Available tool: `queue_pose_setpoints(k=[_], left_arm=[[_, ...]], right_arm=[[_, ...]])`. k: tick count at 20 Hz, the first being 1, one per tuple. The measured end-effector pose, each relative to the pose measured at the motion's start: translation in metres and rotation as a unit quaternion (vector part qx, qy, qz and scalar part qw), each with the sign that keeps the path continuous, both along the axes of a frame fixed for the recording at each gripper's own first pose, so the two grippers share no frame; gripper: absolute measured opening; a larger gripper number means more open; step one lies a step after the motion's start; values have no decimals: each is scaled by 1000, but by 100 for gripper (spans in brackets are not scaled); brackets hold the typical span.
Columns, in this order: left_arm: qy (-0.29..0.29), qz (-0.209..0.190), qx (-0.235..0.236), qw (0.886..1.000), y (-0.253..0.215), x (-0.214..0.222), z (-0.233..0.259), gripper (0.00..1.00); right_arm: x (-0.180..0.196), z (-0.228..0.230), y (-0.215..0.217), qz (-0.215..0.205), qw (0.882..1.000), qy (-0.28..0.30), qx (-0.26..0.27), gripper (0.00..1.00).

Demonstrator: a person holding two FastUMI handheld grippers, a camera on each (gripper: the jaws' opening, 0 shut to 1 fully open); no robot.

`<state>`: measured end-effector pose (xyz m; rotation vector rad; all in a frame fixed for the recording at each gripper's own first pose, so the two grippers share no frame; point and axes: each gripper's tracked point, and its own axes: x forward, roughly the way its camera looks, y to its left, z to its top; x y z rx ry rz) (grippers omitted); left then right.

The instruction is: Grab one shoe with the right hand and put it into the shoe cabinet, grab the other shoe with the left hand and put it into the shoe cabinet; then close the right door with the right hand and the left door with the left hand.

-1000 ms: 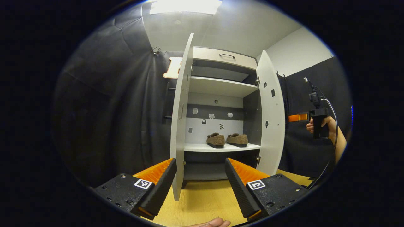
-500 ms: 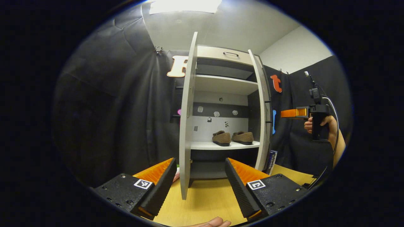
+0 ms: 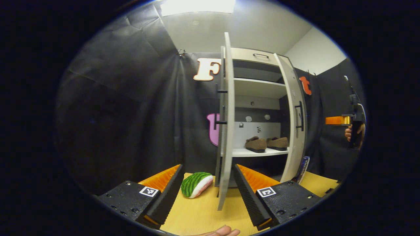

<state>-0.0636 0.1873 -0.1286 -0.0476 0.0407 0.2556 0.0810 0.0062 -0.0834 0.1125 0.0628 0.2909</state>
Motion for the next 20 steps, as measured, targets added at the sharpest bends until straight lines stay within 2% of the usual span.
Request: queue_pose_setpoints(k=[6, 8, 9, 10, 13, 14, 17, 18, 20], left_arm=[[6, 17, -13, 1000, 55, 19, 13, 93], [2, 5, -23, 1000, 66, 28, 17, 93], [-8, -5, -34, 999, 70, 34, 25, 89], [-14, -18, -40, 999, 71, 41, 31, 93], [-37, -30, -34, 998, 88, 60, 57, 93], [-35, -36, -33, 998, 91, 67, 62, 88], [-25, -42, -44, 998, 103, 83, 78, 88], [-26, -44, -43, 998, 106, 89, 87, 93], [-22, -47, -33, 998, 108, 101, 96, 93]], right_arm=[[-21, -13, -7, 7, 1000, 1, 16, 93], [-28, -15, -10, 2, 1000, -1, 21, 95], [-32, -16, -10, 1, 1000, -2, 25, 95], [-38, -16, -9, 3, 1000, -3, 27, 93], [-54, -9, -10, -1, 1000, -21, 17, 95], [-60, -8, -9, -5, 999, -28, 18, 95], [-76, -11, -2, -8, 999, -27, 24, 93], [-82, -11, 1, -9, 999, -25, 23, 93], [-93, -12, 7, -11, 1000, -21, 11, 93]])
